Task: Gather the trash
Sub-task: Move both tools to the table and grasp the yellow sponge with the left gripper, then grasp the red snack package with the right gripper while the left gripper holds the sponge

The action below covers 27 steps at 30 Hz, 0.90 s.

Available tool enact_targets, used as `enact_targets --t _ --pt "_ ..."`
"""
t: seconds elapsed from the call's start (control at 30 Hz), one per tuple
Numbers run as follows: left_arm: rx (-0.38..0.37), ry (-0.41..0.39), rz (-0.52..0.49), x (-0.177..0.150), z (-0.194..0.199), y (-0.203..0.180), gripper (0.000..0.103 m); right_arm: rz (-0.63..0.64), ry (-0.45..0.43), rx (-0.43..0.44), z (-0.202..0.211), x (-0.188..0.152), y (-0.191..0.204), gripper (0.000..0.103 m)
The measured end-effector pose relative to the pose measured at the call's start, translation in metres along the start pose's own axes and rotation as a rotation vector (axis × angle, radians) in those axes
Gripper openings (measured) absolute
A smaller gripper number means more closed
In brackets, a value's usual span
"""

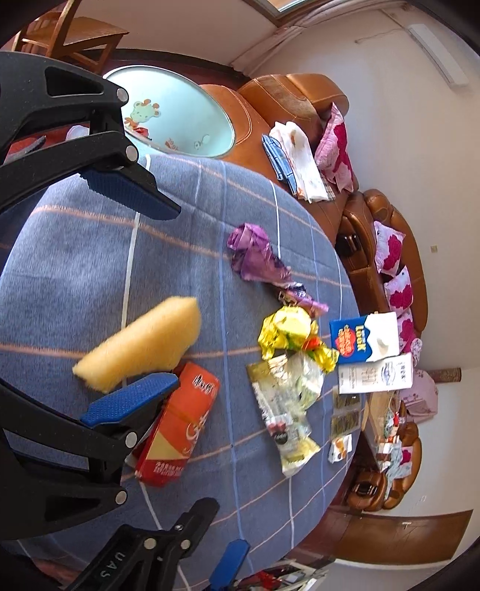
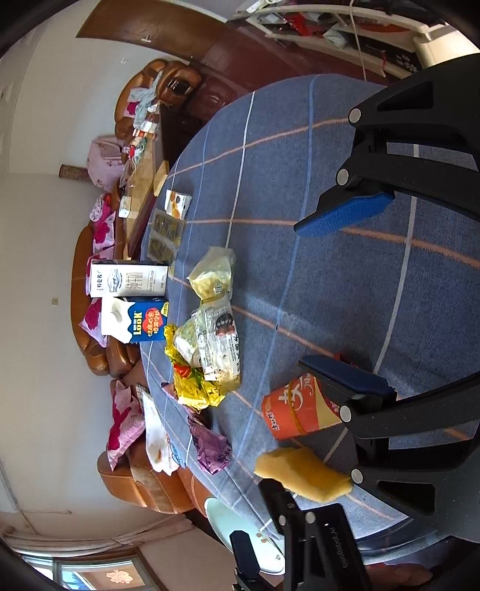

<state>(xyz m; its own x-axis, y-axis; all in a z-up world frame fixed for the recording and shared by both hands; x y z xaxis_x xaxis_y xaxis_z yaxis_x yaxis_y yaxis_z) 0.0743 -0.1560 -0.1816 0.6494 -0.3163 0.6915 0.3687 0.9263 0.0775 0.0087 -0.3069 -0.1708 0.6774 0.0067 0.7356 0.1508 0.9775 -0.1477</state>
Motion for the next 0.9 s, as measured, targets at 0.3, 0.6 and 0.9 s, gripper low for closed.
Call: enact_targets --t 0.3,0.6,0.9 --pt "-0.068 0.092 -0.020 -0.020 -0.020 0.000 0.029 -0.033 -0.003 0.022 -0.006 -0.005 -0.003 0.067" --pt "-0.013 -0.010 0.009 0.005 -0.001 0.041 0.024 0.001 -0.026 0.146 -0.001 0.010 0.033 0.067" --pt "0.052 -0.022 0.035 0.007 -0.008 0.069 0.024 0.084 0.064 0.221 -0.022 0.012 0.073 0.063"
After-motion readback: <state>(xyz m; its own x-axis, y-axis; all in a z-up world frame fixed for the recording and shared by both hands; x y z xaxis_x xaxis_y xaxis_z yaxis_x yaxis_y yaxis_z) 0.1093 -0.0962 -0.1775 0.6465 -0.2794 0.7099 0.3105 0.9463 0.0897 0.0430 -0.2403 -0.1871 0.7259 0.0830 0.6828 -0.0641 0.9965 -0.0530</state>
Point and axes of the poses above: each gripper's, at about its wrist camera, not at the fingertips, and z roughly against the way its jaws point, y to its left, x to its top, the point moved 10 cm from there along -z, roughly the way its jaws point, and after that the axes turned 10 degrees about z, right-handed, at the moved point
